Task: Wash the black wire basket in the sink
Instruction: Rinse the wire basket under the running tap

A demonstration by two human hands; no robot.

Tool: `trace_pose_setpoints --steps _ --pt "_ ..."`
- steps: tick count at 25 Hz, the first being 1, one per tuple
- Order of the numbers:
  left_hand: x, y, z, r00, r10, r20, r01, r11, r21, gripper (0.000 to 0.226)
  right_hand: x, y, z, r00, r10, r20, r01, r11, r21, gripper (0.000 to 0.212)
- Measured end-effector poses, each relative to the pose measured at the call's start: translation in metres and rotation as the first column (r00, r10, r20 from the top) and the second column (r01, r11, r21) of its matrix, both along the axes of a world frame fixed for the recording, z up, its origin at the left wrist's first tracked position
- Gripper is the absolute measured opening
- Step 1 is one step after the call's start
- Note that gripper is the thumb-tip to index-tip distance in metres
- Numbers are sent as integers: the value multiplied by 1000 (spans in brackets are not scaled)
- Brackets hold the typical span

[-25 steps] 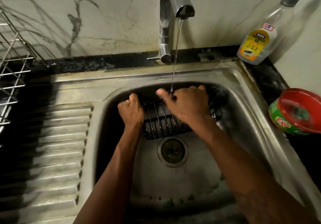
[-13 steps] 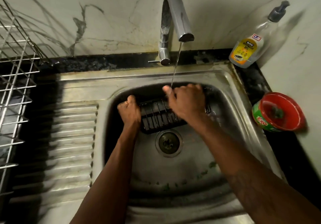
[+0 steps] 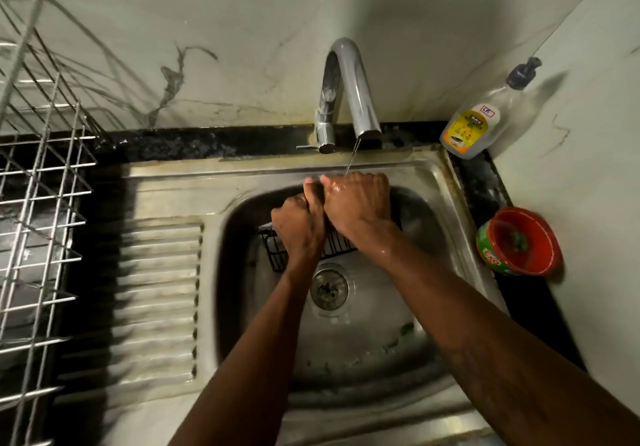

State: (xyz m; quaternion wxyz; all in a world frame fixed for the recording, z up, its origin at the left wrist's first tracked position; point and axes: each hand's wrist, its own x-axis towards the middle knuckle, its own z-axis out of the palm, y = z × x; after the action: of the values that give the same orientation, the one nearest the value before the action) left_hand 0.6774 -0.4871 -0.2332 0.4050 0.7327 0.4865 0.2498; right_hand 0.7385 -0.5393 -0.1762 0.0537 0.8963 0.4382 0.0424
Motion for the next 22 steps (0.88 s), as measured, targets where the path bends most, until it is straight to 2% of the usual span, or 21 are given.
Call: trace_pose_setpoints --steps 2,4,6,7,8,10,13,16,17,20,21,22 --pt "5 4 -4 997 60 56 -48 978 -203 61 2 -14 12 993 115 18 -116 979 165 38" --pt "2 10 -23 991 45 130 14 907 -421 47 10 -29 18 979 203 -15 -189 931 312 38" --pt "-8 6 -33 984 67 165 40 819 -573 43 13 -35 19 974 136 -180 -65 933 354 52" --pt "-13 2 -33 973 116 201 29 799 -601 43 13 -33 18 971 86 -224 -2 936 353 59" --pt "-17 1 -32 957 154 245 21 807 -590 41 11 -29 14 976 59 -208 18 937 349 64" --pt "-19 3 -21 931 128 342 76 848 -525 43 7 -15 6 991 51 -128 -3 938 347 67" --pt "-9 9 11 872 113 476 174 837 -518 53 9 12 11 993 -44 -105 68 967 245 59" --pt "3 16 24 890 165 425 68 874 -481 54 -1 27 14 953 -251 -167 276 949 151 56" --pt "6 17 23 895 182 408 40 877 -478 55 -9 22 12 962 -223 -157 250 951 182 53" --pt "5 22 22 916 149 371 56 871 -488 49 -10 -16 2 991 116 -61 -99 968 229 43" --pt "4 20 21 925 120 360 79 867 -492 46 3 -27 4 984 152 -92 -132 972 194 47" --pt "2 16 22 931 96 351 94 868 -487 43 17 -33 9 984 86 -158 -63 987 145 55"
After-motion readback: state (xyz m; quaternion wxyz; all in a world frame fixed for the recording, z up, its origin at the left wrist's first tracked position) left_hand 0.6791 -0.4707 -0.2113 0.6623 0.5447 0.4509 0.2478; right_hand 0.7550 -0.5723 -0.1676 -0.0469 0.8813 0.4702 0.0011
